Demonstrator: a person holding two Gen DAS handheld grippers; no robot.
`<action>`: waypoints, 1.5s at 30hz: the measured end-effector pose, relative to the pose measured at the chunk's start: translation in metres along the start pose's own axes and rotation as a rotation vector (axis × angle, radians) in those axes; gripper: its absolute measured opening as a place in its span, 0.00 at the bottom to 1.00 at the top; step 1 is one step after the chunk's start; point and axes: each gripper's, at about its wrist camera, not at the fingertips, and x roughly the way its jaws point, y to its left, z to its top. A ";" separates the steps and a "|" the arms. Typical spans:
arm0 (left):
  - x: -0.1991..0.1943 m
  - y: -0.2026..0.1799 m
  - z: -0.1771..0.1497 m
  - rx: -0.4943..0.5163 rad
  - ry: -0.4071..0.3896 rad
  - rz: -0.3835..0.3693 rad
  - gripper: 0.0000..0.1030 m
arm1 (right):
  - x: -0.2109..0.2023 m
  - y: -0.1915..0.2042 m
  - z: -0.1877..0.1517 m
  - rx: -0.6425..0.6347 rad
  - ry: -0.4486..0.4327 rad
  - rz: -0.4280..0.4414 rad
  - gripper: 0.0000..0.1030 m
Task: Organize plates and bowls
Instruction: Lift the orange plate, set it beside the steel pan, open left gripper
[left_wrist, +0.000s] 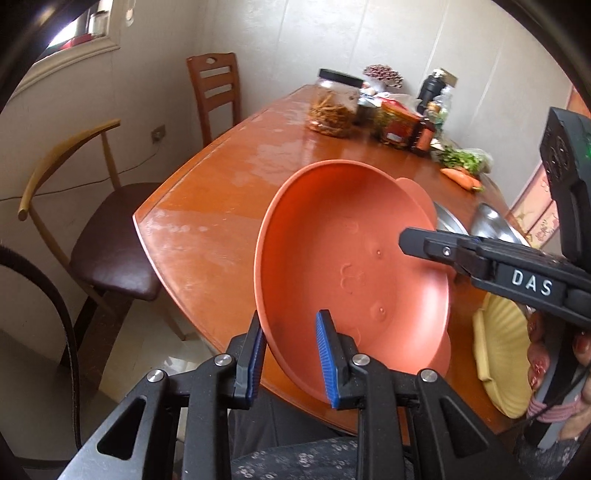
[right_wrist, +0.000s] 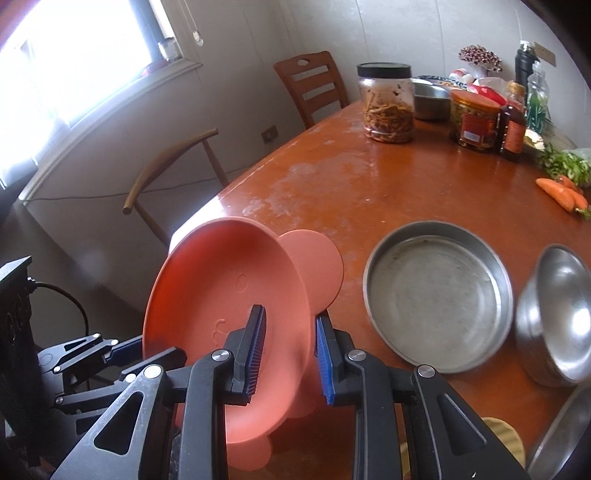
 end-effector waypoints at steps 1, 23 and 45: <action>0.003 0.002 0.001 -0.003 0.004 0.000 0.27 | 0.004 0.000 0.000 0.004 0.005 -0.001 0.26; 0.040 0.004 0.020 0.046 0.026 0.038 0.27 | 0.041 -0.015 0.004 0.039 0.036 -0.068 0.28; 0.035 -0.011 0.016 0.075 0.006 0.034 0.29 | -0.025 -0.026 -0.008 0.061 -0.105 -0.095 0.53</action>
